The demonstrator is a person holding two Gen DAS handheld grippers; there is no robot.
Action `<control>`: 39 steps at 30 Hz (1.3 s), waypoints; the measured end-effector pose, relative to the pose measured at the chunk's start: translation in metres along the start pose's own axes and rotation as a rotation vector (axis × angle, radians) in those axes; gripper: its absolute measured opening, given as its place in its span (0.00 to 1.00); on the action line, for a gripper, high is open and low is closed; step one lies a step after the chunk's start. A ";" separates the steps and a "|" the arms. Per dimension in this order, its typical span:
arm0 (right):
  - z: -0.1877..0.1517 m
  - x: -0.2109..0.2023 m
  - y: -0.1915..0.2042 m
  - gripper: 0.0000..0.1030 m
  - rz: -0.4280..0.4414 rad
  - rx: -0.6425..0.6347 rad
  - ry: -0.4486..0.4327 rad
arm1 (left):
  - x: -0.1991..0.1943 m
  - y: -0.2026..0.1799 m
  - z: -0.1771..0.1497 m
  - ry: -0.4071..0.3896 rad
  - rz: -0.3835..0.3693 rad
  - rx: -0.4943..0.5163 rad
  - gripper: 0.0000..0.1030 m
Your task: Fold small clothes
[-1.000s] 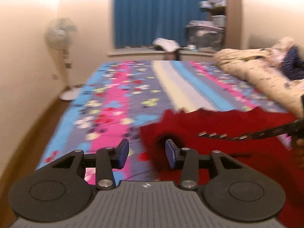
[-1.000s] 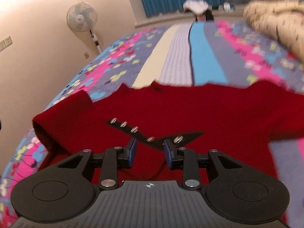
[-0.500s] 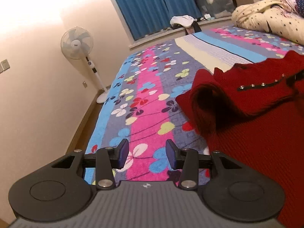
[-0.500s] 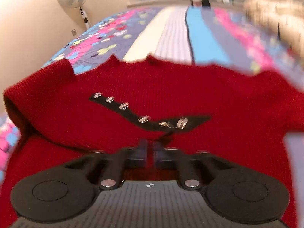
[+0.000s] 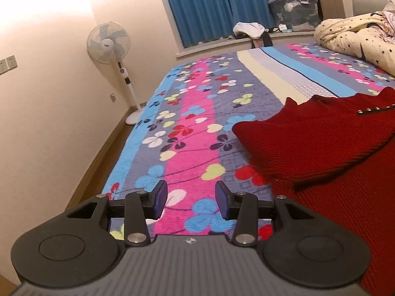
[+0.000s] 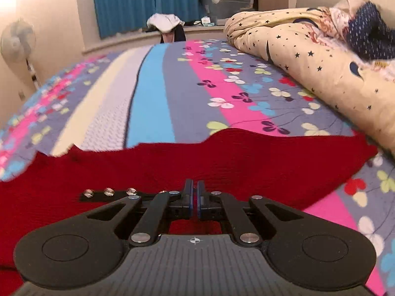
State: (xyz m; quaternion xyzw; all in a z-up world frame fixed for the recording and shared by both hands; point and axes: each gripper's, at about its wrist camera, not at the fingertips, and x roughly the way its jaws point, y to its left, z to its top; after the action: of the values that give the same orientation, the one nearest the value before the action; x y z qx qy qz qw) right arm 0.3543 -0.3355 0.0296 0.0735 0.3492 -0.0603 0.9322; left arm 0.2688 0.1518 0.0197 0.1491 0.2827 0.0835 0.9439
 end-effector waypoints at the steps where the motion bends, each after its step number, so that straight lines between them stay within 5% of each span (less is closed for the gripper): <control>1: -0.001 -0.001 0.000 0.04 0.006 0.019 0.005 | 0.000 -0.002 0.000 -0.001 -0.011 0.003 0.46; 6: -0.001 -0.011 0.020 0.04 0.147 -0.026 -0.039 | 0.004 -0.014 0.001 0.005 -0.074 0.007 0.46; 10: -0.027 0.025 0.035 0.05 0.148 -0.119 0.230 | 0.008 -0.027 0.001 0.004 -0.121 0.027 0.46; 14: -0.021 0.007 0.041 0.08 0.138 -0.118 0.128 | 0.010 -0.025 0.002 -0.020 -0.178 -0.013 0.46; 23: -0.013 0.001 0.047 0.13 0.158 -0.088 0.068 | 0.062 -0.014 0.030 -0.002 -0.293 -0.206 0.44; 33: -0.001 0.000 0.041 0.13 0.166 -0.058 0.022 | 0.163 -0.022 0.052 0.123 -0.325 -0.520 0.44; 37: 0.000 0.002 0.040 0.13 0.174 -0.050 0.025 | 0.187 -0.034 0.054 0.202 -0.326 -0.552 0.44; 39: 0.001 0.001 0.040 0.13 0.178 -0.046 0.023 | 0.189 -0.039 0.055 0.192 -0.333 -0.537 0.30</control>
State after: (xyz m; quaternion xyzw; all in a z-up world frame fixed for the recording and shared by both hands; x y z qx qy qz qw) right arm 0.3624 -0.2965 0.0330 0.0833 0.3533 0.0317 0.9313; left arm 0.4582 0.1474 -0.0453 -0.1619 0.3588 0.0130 0.9192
